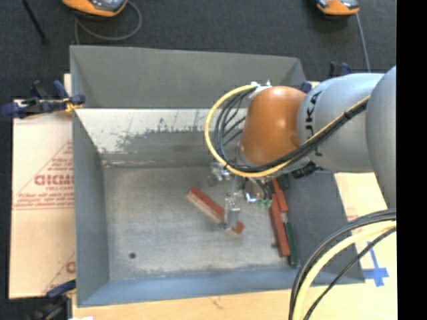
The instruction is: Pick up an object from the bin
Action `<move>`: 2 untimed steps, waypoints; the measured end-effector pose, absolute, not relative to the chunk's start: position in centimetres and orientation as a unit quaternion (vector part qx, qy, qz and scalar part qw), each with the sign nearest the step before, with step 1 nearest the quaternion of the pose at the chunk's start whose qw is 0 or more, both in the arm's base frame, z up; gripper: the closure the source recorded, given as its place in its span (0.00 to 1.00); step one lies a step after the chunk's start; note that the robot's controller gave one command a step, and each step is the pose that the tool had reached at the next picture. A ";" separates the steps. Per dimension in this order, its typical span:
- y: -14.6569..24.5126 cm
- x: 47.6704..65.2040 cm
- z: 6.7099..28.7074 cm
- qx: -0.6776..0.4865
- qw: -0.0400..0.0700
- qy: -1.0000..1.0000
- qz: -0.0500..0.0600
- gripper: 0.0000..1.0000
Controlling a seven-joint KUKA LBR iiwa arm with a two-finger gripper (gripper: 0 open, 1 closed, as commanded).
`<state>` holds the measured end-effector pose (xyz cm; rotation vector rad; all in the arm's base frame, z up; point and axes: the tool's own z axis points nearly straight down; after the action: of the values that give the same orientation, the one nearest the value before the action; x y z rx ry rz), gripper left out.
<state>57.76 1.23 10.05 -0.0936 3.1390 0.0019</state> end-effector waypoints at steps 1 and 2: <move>0.3 56.7 7.0 0.073 0.000 0.997 0.000 0.00; 0.3 56.8 7.0 0.073 0.001 0.997 0.001 0.00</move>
Offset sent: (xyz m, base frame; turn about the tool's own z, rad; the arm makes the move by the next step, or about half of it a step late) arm -0.0104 -0.0084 -0.0305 0.2060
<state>56.83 0.26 7.03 0.2283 3.1307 0.0023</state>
